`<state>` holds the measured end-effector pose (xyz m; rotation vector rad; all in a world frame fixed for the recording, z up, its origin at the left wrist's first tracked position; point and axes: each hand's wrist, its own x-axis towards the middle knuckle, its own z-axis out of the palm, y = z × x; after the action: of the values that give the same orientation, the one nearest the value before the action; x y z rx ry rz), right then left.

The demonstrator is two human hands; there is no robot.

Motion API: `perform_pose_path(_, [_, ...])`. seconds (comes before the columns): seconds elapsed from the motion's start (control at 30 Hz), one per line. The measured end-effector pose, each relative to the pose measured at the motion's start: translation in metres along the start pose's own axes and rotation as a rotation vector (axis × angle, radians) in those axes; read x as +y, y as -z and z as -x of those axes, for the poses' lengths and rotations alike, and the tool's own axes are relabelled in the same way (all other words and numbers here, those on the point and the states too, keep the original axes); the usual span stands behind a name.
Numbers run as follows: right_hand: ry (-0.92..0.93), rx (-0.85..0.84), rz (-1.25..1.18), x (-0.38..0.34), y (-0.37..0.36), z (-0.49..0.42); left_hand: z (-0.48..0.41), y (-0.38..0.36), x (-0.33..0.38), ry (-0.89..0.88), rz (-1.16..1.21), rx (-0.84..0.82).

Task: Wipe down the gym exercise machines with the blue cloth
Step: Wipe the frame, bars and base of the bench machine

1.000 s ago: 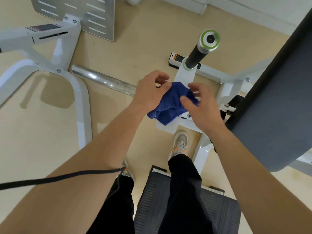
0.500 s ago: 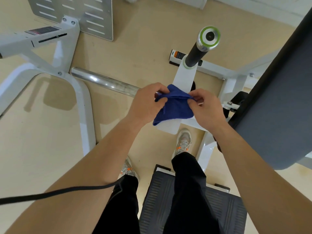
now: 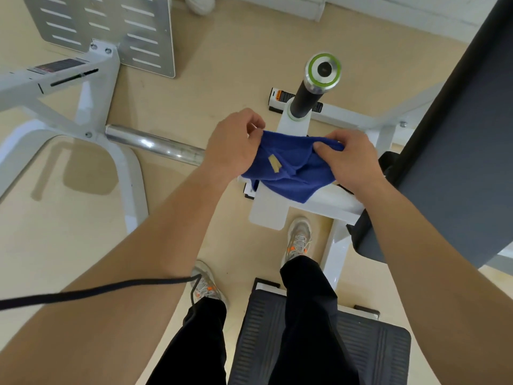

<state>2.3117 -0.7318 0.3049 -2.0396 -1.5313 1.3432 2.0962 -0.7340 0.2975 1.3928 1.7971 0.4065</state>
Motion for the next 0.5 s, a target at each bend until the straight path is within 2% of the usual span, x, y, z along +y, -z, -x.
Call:
perform_pose_path(0.07, [-0.031,0.006,-0.006,-0.004,-0.003,-0.008,0.004,-0.004,0.0,-0.056,0.075,-0.027])
perform_pose_path(0.2, [-0.074,0.002,-0.048,-0.009,-0.005,-0.011,0.022,-0.005,-0.005,-0.134,0.158,-0.237])
perform_pose_path(0.37, [-0.117,-0.042,-0.082,-0.006,-0.001,-0.005,0.027,0.008,-0.018,-0.195,-0.09,-0.195])
perform_pose_path(0.5, [-0.062,-0.172,0.004,-0.009,0.016,0.011,0.027,0.036,-0.011,-0.121,0.019,-0.182])
